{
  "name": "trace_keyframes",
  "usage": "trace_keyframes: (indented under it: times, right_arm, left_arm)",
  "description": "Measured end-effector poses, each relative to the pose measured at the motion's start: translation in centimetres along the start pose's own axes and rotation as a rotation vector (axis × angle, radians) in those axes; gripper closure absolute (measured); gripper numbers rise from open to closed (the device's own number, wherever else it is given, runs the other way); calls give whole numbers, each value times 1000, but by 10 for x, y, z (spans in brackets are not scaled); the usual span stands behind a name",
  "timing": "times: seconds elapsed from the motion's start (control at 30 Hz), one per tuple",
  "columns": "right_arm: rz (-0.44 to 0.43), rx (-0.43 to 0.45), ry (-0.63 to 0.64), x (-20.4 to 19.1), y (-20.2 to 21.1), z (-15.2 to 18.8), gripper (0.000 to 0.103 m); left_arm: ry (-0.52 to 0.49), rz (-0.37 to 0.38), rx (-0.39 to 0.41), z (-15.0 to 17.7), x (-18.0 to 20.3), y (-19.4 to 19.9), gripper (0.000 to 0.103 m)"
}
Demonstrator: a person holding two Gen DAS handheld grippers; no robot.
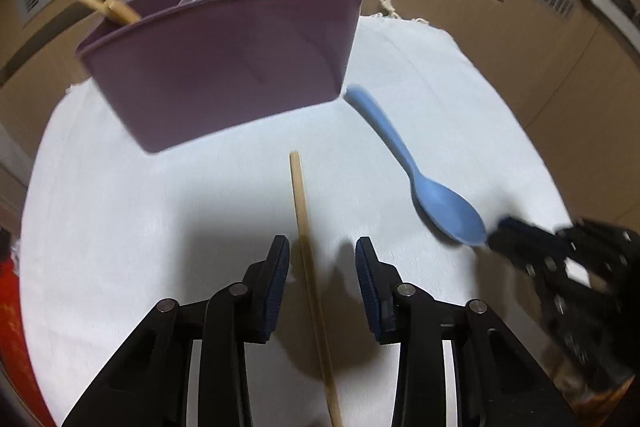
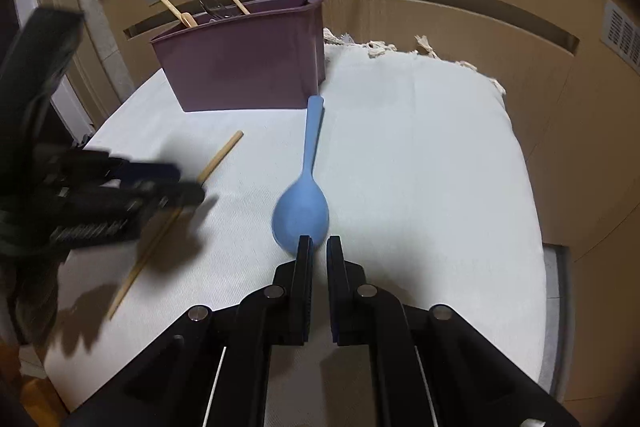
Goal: Organize utensils
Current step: 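Grasp the blue plastic spoon with the right gripper while the left grasps the other chopstick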
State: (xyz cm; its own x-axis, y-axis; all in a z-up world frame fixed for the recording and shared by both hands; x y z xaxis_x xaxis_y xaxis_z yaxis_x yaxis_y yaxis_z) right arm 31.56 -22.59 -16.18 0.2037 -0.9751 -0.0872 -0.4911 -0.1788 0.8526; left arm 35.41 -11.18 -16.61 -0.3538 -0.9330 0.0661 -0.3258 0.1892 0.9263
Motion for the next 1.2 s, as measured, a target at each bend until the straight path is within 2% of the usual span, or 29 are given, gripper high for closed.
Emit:
trace_keyframes:
  times: [0.17, 0.3, 0.37, 0.6, 0.7, 0.73, 0.77, 0.8, 0.87, 0.97, 1.1, 1.2]
  right_arm:
    - [-22, 21, -2, 4, 4, 2, 94]
    - [-30, 59, 10, 3, 12, -1, 69]
    - [-28, 71, 11, 3, 14, -2, 62]
    - [-7, 88, -2, 9, 18, -7, 61]
    - [12, 96, -10, 12, 21, -11, 61]
    - [13, 95, -12, 12, 22, -13, 61]
    - [11, 91, -9, 12, 23, -16, 61]
    - [10, 89, -5, 11, 23, -19, 61]
    - [6, 76, 17, 7, 23, -28, 61]
    - [6, 41, 48, 1, 13, -48, 60]
    - [1, -21, 66, -11, -17, -76, 60]
    - [-8, -86, 41, -17, -45, -93, 60]
  left_arm:
    - [-11, -39, -22, -9, 4, -8, 77]
    - [-14, -73, -38, -12, 3, -15, 77]
    - [-6, -55, -51, -11, 3, -20, 77]
    - [14, -1, -47, -9, -1, -20, 74]
    - [9, -2, -19, -9, -1, -19, 75]
    - [5, -17, 1, -8, -2, -18, 83]
    - [4, -26, 15, -7, -3, -18, 96]
    - [14, -9, 28, -6, -5, -15, 97]
    - [60, 30, 72, -4, -13, -3, 97]
    - [86, 39, 211, -2, -26, 39, 97]
    - [127, 62, 393, 7, -49, 105, 97]
    - [148, 80, 478, 11, -67, 136, 97]
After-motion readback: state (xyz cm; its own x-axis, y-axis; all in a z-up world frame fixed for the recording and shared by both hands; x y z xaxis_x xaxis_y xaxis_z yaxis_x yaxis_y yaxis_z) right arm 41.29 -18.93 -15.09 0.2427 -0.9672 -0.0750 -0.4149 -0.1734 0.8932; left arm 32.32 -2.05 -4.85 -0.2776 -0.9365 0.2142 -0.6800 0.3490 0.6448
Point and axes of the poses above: each gripper's, at about its wrist camera, not at the fingertips, and y roughly against the way its jaws point, x to its right, z to its underside, the point moved 9 cm from there along -y, roughly the way its jaws point, and after that the axes turned 9 degrees about -x, right-handed, at the moved point
